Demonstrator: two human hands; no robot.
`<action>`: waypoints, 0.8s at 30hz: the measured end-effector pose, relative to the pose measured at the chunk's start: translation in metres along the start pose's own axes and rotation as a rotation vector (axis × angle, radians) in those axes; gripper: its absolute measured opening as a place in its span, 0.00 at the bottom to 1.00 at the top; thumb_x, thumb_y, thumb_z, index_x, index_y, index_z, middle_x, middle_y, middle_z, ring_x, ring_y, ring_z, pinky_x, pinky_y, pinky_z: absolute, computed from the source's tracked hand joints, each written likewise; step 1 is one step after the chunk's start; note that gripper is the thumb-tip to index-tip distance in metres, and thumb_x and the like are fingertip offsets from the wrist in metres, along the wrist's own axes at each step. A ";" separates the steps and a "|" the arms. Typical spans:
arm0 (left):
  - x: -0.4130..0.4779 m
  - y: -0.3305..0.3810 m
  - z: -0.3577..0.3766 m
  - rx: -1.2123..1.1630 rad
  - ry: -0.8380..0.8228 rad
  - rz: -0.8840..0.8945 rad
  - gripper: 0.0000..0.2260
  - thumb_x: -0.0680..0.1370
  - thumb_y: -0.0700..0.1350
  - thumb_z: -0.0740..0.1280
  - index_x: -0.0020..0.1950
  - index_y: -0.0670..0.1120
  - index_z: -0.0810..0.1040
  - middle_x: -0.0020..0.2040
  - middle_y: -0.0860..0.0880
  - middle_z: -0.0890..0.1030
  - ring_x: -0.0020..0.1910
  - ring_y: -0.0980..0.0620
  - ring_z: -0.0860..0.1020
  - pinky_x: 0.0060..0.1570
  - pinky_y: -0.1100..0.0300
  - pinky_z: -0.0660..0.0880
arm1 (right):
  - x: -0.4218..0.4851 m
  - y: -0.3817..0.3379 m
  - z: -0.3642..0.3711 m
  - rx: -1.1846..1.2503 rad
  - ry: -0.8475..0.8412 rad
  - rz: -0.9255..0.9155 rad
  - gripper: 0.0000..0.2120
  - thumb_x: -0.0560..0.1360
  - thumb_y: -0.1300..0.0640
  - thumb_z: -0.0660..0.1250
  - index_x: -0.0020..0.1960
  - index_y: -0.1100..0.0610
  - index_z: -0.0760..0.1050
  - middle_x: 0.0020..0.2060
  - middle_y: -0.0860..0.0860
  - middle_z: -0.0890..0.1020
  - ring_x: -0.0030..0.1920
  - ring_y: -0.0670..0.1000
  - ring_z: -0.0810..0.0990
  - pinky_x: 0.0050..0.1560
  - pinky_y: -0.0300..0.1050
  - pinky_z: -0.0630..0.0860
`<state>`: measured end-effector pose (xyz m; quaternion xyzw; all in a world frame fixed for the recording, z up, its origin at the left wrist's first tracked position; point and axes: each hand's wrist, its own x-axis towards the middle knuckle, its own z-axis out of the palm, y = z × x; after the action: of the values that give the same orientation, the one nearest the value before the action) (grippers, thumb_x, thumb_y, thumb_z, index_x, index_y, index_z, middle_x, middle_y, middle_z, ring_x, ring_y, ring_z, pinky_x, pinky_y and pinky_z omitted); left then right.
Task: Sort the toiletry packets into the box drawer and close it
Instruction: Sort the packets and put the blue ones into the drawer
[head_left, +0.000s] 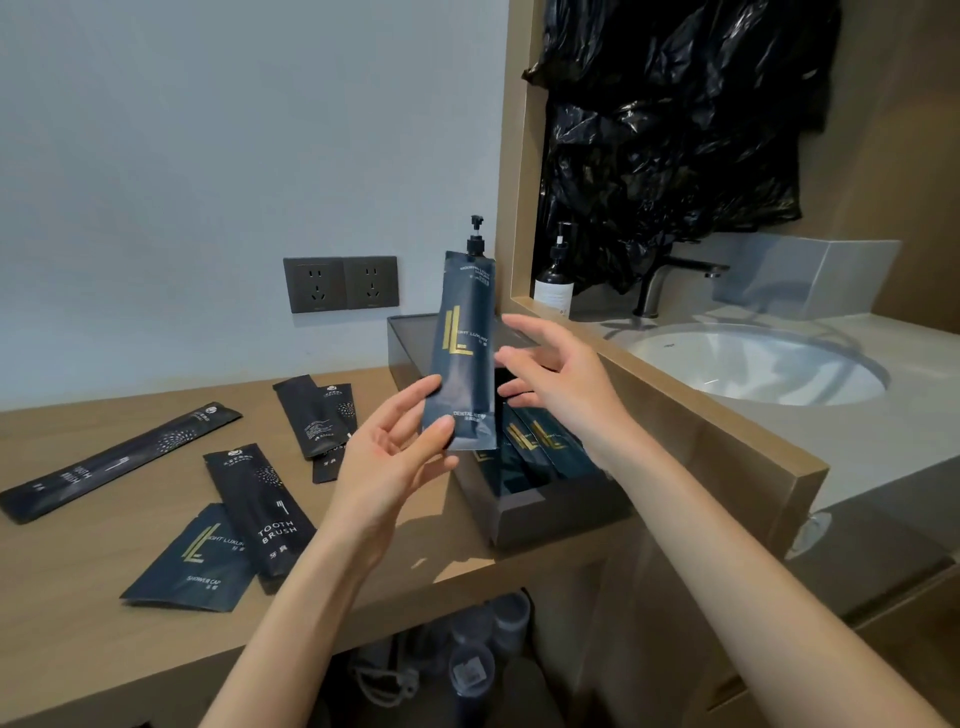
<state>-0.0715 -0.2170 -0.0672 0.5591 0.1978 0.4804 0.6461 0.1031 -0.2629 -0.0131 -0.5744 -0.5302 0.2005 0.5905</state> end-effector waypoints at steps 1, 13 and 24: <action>-0.001 0.002 0.003 0.027 -0.027 0.012 0.17 0.75 0.38 0.69 0.61 0.53 0.77 0.55 0.55 0.84 0.50 0.55 0.83 0.42 0.64 0.80 | 0.000 -0.002 -0.002 0.019 0.029 0.004 0.18 0.77 0.56 0.67 0.66 0.48 0.72 0.48 0.48 0.85 0.43 0.49 0.85 0.43 0.41 0.82; 0.019 -0.010 0.012 0.980 -0.112 0.346 0.16 0.82 0.50 0.59 0.70 0.58 0.68 0.58 0.59 0.80 0.56 0.59 0.78 0.55 0.59 0.76 | -0.014 -0.007 -0.047 -0.181 -0.022 0.273 0.16 0.78 0.58 0.65 0.65 0.49 0.75 0.60 0.50 0.79 0.58 0.49 0.79 0.60 0.47 0.75; 0.026 -0.050 0.005 1.045 -0.040 0.036 0.27 0.80 0.56 0.59 0.77 0.49 0.60 0.75 0.50 0.66 0.73 0.52 0.65 0.67 0.57 0.64 | -0.014 0.021 -0.051 -0.483 -0.244 0.452 0.18 0.81 0.58 0.60 0.70 0.54 0.71 0.61 0.51 0.76 0.55 0.49 0.76 0.43 0.35 0.73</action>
<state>-0.0352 -0.1935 -0.1041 0.8194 0.3890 0.3178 0.2760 0.1494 -0.2930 -0.0259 -0.7722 -0.4885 0.2620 0.3106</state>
